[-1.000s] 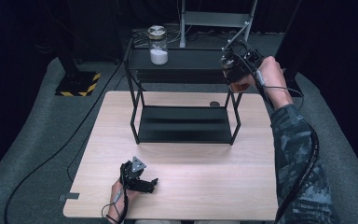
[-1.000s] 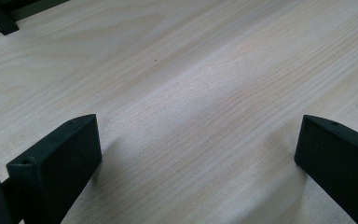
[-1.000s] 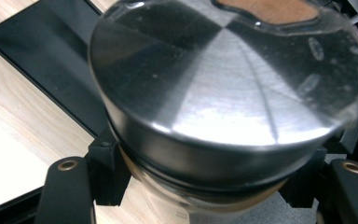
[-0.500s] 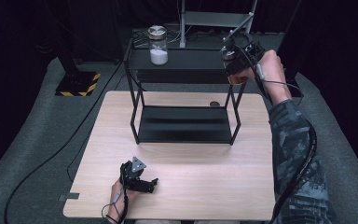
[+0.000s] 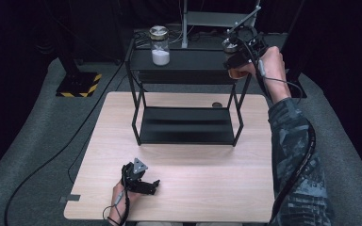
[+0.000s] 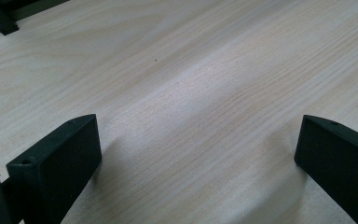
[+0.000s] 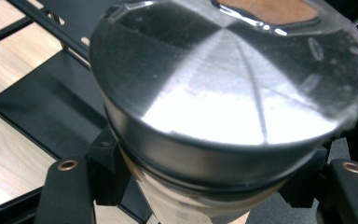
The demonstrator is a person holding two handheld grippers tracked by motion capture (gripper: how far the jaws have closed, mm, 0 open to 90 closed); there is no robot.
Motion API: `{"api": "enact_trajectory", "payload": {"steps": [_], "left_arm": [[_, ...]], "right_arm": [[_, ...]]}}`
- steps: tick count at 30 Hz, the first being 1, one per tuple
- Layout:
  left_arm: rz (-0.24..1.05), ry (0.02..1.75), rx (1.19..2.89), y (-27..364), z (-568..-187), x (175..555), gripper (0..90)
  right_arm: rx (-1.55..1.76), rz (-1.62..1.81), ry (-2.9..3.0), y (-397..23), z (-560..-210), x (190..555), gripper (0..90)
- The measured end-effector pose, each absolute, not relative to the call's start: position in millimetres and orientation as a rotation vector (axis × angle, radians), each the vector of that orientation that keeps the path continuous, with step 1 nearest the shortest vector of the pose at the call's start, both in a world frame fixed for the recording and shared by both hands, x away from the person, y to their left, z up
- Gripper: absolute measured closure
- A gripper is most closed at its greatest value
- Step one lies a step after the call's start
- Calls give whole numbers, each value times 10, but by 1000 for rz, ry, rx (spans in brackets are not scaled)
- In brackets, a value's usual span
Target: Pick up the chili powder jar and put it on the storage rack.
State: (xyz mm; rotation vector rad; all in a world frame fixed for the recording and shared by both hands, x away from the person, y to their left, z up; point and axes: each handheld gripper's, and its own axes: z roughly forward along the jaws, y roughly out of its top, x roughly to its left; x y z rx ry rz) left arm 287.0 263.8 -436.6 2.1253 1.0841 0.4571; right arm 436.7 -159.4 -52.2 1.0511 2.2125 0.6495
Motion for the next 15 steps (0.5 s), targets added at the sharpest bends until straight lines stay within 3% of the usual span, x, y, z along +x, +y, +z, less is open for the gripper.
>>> {"api": "enact_trajectory", "payload": {"steps": [15], "left_arm": [[457,1084,2124,2639,-4368,2870,0]], "right_arm": [[1093,753,2147,-1659,-602,4467,309]]}}
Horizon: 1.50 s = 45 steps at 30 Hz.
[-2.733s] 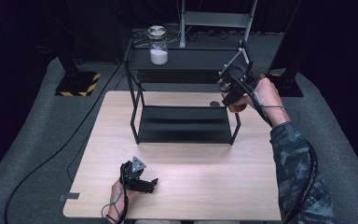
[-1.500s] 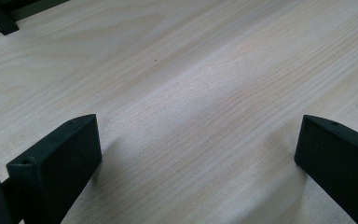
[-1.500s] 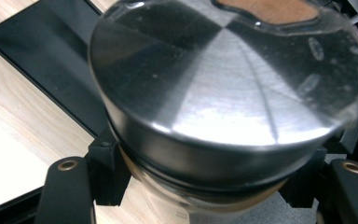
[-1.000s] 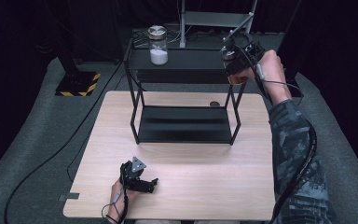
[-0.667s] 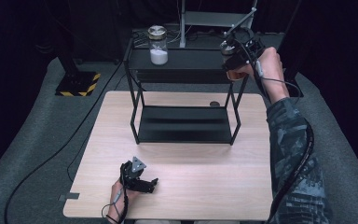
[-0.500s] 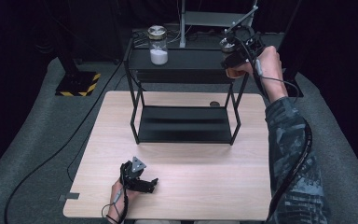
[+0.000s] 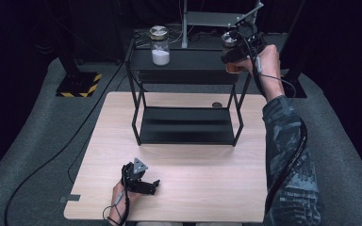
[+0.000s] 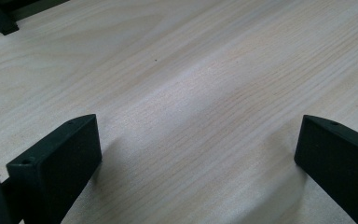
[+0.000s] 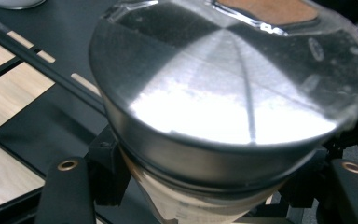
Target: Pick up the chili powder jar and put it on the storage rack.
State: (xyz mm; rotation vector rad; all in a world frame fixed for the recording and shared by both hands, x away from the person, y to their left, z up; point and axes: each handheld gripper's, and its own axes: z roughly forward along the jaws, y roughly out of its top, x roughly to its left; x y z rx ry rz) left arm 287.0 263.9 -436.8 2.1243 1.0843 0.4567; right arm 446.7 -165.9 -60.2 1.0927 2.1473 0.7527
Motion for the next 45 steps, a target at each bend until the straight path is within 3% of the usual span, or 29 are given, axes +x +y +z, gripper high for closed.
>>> {"api": "enact_trajectory", "payload": {"steps": [45], "left_arm": [[456,1084,2125,2639,-4367,2871,0]], "right_arm": [[1275,1060,1963,-1875,-1141,4810,308]]}}
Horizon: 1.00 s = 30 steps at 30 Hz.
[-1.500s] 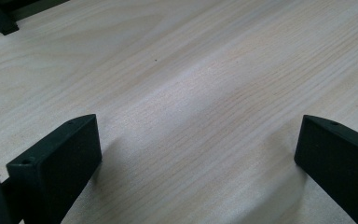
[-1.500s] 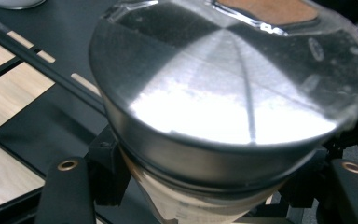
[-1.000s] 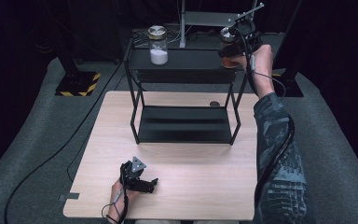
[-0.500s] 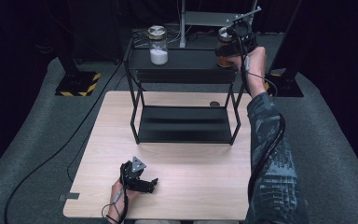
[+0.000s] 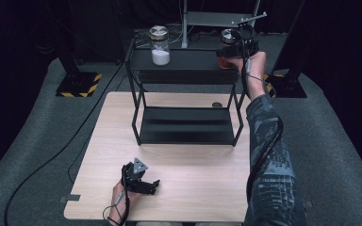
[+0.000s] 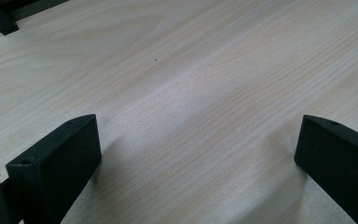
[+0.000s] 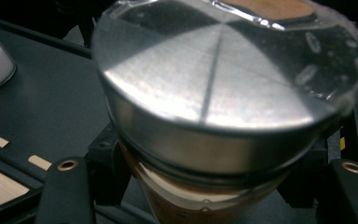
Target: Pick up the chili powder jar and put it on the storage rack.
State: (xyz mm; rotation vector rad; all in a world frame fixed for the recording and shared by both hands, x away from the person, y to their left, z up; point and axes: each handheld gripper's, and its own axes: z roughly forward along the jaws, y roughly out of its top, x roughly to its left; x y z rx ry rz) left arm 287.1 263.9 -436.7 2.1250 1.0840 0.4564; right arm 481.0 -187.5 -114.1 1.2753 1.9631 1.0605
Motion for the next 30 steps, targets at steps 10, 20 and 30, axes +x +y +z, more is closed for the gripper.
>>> {"api": "enact_trajectory", "payload": {"steps": [10,20,30], "left_arm": [[457,1084,2125,2639,-4367,2871,0],[457,1084,2125,2639,-4367,2871,0],[458,1084,2125,2639,-4367,2870,0]], "right_arm": [[1273,1086,1922,-1870,-1221,4801,309],[1276,1104,1910,-1885,-1251,4802,308],[1282,1094,1925,-1890,-1220,4814,306]]}}
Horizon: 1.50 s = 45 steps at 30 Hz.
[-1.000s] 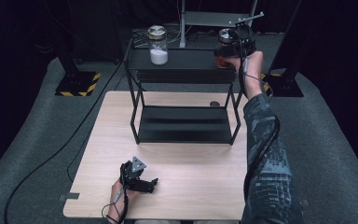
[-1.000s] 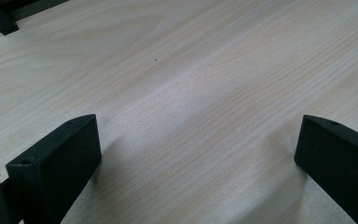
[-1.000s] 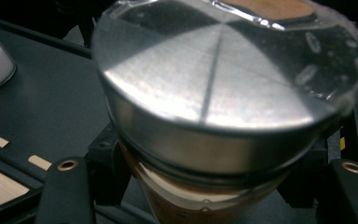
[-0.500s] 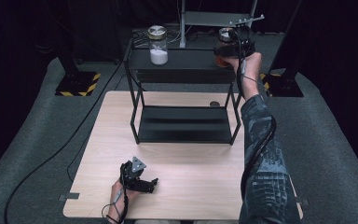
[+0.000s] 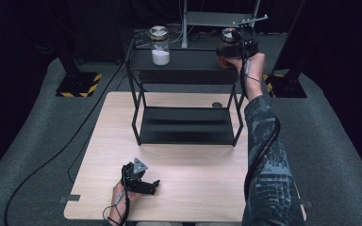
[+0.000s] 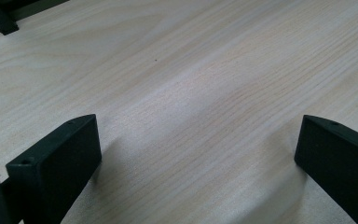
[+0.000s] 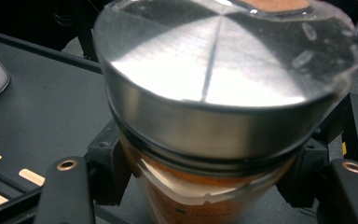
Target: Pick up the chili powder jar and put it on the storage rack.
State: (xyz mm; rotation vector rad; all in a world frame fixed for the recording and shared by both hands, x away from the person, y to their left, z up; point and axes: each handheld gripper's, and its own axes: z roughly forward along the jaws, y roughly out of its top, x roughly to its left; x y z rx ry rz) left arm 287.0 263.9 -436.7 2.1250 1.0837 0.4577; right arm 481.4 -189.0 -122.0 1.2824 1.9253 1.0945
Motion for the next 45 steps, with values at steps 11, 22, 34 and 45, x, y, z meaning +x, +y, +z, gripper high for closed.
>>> {"api": "enact_trajectory", "payload": {"steps": [11,22,34,45], "left_arm": [[457,1084,2125,2639,-4367,2870,0],[457,1085,2125,2638,-4367,2870,0],[462,1082,2126,2635,-4369,2865,0],[461,1083,2126,2636,-4368,2868,0]], "right_arm": [[1315,1035,1979,-1893,-1093,4769,61],[1245,1012,2094,-2025,-1165,4327,0],[1061,1192,2145,-2493,-2206,3418,0],[1106,1135,2193,-2610,-3396,2869,0]]}}
